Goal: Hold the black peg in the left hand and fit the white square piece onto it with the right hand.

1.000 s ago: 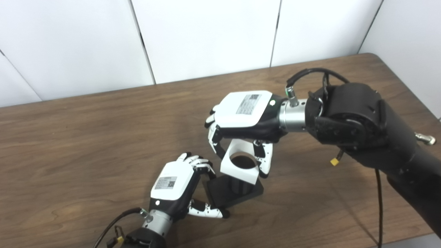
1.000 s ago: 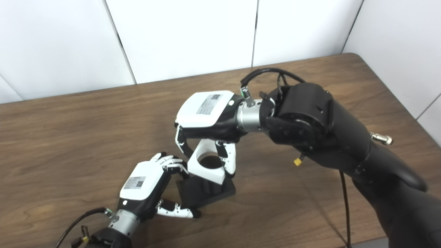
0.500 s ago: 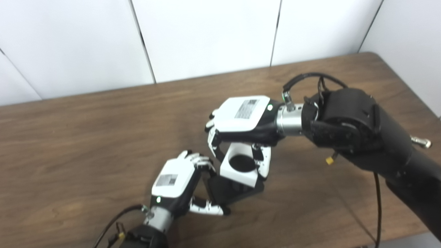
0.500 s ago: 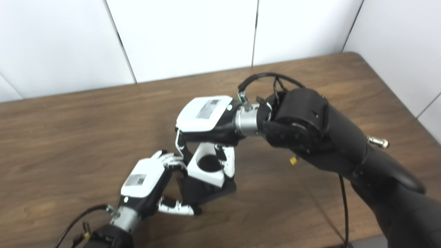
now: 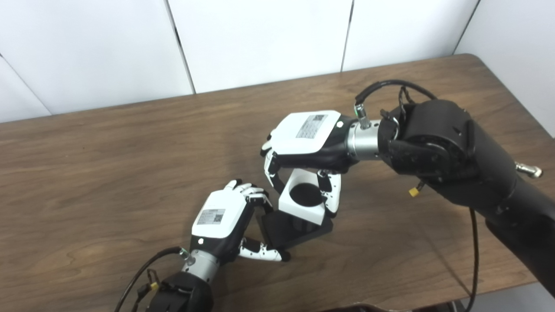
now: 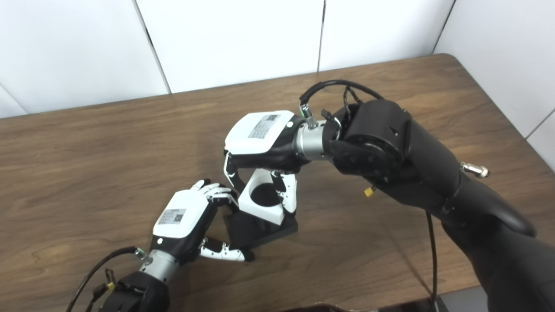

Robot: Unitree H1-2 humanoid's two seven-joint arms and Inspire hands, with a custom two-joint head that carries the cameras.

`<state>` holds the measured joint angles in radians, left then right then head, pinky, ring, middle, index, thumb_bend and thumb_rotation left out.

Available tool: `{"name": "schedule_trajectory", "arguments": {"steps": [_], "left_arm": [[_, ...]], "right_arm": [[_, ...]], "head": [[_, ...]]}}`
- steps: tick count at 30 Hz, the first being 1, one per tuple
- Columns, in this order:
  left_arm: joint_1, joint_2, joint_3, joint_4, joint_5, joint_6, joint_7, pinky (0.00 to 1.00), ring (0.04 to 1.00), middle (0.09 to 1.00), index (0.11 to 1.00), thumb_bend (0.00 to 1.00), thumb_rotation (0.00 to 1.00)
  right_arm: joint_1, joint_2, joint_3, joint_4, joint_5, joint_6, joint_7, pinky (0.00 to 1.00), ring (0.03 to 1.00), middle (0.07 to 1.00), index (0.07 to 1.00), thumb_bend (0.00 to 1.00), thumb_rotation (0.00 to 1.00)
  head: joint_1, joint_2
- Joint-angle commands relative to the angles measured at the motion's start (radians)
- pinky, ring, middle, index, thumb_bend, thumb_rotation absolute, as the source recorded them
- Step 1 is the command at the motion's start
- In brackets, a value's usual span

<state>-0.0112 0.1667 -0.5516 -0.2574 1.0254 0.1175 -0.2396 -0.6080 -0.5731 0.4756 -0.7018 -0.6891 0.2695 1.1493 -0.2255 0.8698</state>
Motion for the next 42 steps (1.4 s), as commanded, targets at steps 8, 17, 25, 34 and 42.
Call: {"name": "schedule_trajectory", "arguments": {"steps": [8, 17, 25, 34, 42], "left_arm": [[0.009, 0.001, -0.024, 0.008, 0.026, 0.01, -0.059, 0.94, 0.857, 0.778, 0.49, 0.51, 0.06], [0.008, -0.001, -0.024, -0.002, 0.034, 0.017, -0.07, 0.95, 0.861, 0.784, 0.49, 0.51, 0.06], [0.007, -0.007, -0.025, -0.001, 0.032, 0.019, -0.07, 0.95, 0.862, 0.783, 0.49, 0.51, 0.06], [0.005, -0.006, -0.03, -0.008, 0.036, 0.025, -0.072, 0.95, 0.861, 0.782, 0.49, 0.51, 0.06], [0.004, -0.007, -0.028, -0.007, 0.029, 0.025, -0.07, 0.94, 0.856, 0.777, 0.49, 0.51, 0.06]], "right_arm": [[-0.024, -0.002, -0.019, 0.0, -0.013, -0.024, -0.003, 0.92, 0.899, 0.756, 0.483, 0.52, 0.13], [-0.012, -0.004, -0.009, -0.006, -0.015, -0.022, 0.01, 0.92, 0.902, 0.762, 0.482, 0.52, 0.13], [0.008, -0.006, 0.0, 0.006, -0.021, -0.034, 0.006, 0.91, 0.899, 0.76, 0.482, 0.52, 0.13], [0.039, -0.001, -0.012, 0.03, -0.027, -0.069, -0.023, 0.9, 0.892, 0.755, 0.482, 0.52, 0.13], [0.053, -0.005, -0.005, 0.045, -0.055, -0.087, -0.019, 0.9, 0.904, 0.77, 0.49, 0.53, 0.14]], "head": [[-0.001, 0.006], [-0.005, 0.014], [-0.005, 0.017], [-0.005, 0.022], [-0.008, 0.023]]}}
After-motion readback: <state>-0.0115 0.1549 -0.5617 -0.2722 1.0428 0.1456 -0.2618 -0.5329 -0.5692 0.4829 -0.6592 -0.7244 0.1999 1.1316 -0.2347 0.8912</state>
